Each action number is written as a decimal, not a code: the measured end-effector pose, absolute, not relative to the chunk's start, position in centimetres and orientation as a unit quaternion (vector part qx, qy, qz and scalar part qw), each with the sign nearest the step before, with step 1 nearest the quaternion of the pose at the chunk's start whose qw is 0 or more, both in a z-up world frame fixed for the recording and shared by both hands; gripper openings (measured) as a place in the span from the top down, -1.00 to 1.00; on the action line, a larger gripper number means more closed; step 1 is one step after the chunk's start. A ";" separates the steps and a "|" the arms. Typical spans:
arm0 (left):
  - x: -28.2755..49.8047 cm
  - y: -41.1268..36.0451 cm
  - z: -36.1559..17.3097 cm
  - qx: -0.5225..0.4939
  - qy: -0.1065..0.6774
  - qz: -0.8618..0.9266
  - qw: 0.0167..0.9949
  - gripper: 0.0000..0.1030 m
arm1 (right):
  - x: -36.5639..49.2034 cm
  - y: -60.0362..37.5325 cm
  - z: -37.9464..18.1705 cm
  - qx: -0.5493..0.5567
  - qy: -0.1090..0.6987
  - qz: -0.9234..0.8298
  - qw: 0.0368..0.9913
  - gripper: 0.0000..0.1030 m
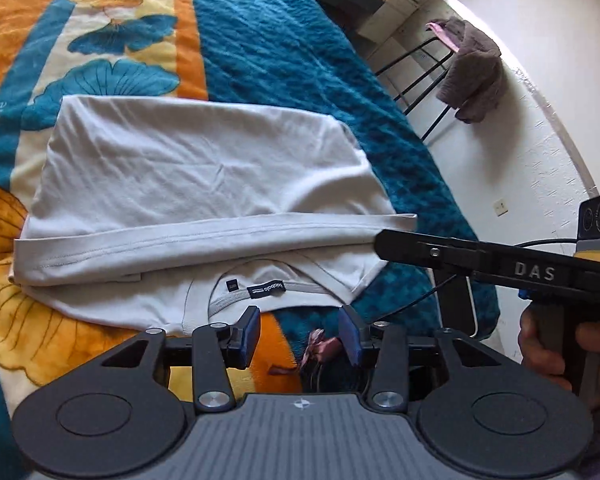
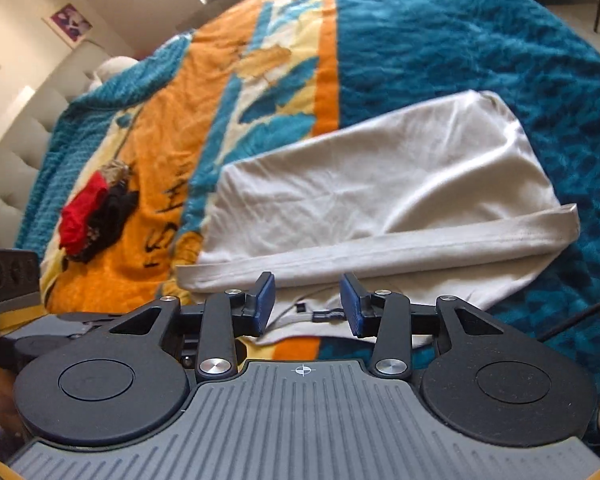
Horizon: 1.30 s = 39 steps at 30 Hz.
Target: Fold clothes
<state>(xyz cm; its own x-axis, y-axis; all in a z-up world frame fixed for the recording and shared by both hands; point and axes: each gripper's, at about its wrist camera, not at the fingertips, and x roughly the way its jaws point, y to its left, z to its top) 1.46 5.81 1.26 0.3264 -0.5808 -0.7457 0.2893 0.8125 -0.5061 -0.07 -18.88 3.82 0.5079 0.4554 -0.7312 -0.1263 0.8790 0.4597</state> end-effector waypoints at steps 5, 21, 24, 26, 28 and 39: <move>1.1 7.5 2.6 -0.106 0.480 -0.237 0.838 0.00 | -2.4 -18.9 7.5 0.149 0.412 0.182 0.880 0.06; 10.3 6.7 -3.9 -0.011 0.397 -0.079 0.914 0.08 | 9.3 -23.0 -3.7 0.201 0.461 0.084 0.860 0.24; 13.6 5.1 -6.3 0.010 0.451 -0.106 0.886 0.44 | 13.4 -21.2 -5.5 0.166 0.531 0.119 0.823 0.25; 14.7 4.3 -8.0 0.014 0.489 -0.134 0.862 0.64 | 15.4 -20.2 -6.9 0.135 0.572 0.098 0.803 0.30; 14.6 3.7 -9.0 0.024 0.507 -0.161 0.846 0.74 | 16.1 -19.9 -8.1 0.121 0.584 0.072 0.800 0.61; -0.2 8.6 -1.9 -0.013 0.445 -0.362 0.819 0.53 | 4.0 -24.8 -2.8 0.191 0.611 0.239 0.730 0.39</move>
<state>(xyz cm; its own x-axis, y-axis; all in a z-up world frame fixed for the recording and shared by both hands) -0.22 8.65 -1.93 0.3425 -0.6051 -0.7187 0.5811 0.7375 -0.3440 4.01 -24.77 -2.80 0.1381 0.5823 -0.8012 -0.1149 0.8129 0.5710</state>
